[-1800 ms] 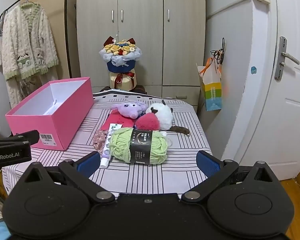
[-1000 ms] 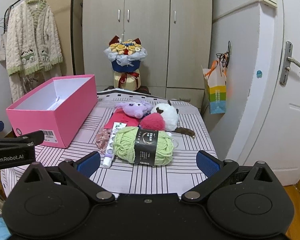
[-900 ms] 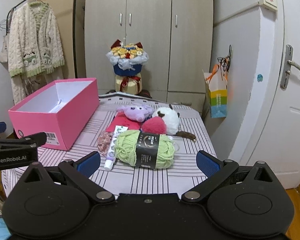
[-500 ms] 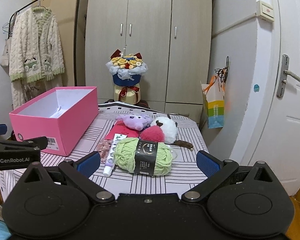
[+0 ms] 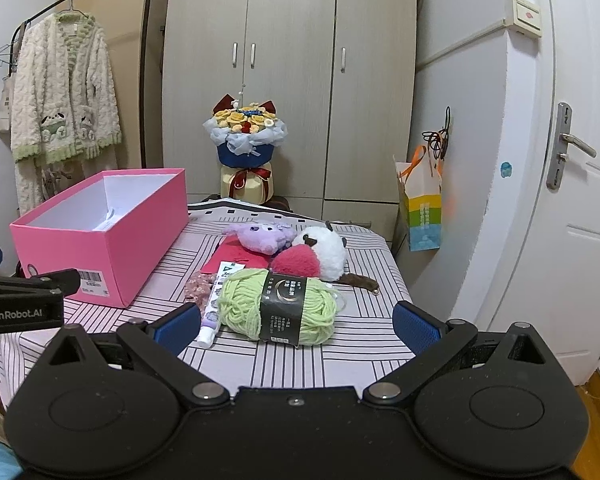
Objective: Organize soft objects
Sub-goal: 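Move the left tool toward the green yarn skein, then grasp the green yarn skein with the left tool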
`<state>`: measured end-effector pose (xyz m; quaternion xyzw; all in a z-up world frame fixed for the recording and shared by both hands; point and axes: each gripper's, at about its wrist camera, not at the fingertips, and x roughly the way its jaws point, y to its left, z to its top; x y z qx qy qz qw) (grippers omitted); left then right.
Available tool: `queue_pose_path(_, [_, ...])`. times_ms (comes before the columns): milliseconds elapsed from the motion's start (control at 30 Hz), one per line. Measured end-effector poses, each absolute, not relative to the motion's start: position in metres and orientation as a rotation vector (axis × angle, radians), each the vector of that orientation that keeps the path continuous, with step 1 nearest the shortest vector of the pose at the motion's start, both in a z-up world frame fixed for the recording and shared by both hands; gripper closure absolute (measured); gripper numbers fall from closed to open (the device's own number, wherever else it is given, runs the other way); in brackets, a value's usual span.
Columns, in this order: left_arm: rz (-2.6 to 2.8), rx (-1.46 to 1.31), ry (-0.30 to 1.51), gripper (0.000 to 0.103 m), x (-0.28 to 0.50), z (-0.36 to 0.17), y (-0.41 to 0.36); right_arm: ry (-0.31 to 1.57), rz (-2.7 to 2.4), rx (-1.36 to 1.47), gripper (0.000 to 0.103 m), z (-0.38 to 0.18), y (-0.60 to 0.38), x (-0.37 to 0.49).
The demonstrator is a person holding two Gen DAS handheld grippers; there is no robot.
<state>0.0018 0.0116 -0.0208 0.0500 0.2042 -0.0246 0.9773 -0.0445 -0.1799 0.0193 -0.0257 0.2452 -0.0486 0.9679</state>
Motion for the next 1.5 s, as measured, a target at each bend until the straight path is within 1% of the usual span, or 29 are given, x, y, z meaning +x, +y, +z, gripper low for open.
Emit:
queue_pose_path(367, [-0.111,0.103,0.383,0.000,-0.004,-0.010,0.009,0.460,-0.063,-0.070,0.000,0.027,-0.186,-0.047])
queue_pose_path(533, [-0.129,0.099,0.378,0.000,0.005,-0.004,0.005,0.423,0.010,-0.040,0.000,0.020,-0.197,-0.046])
queue_pose_path(700, [-0.197,0.079,0.390,0.002,0.020,-0.005,-0.005,0.411,0.082,0.001,0.000,0.007,-0.214,-0.032])
queue_pose_path(900, [-0.329,0.052,0.384,0.002,0.041,-0.017,-0.026,0.442,0.132,0.094,0.000,-0.021,-0.240,0.000])
queue_pose_path(1133, [-0.421,0.033,0.398,0.002,0.076,-0.035,-0.057,0.424,0.226,0.048,0.000,-0.053,-0.256,0.026])
queue_pose_path(1267, [-0.466,0.037,0.425,0.003,0.094,-0.048,-0.072,0.452,0.240,0.009,0.000,-0.065,-0.255,0.044])
queue_pose_path(1433, [-0.503,0.014,0.446,0.019,0.109,-0.064,-0.083,0.480,0.247,0.021,0.000,-0.081,-0.259,0.062])
queue_pose_path(1500, [-0.524,-0.005,0.470,0.033,0.116,-0.069,-0.085,0.495,0.254,0.041,0.000,-0.086,-0.262,0.068])
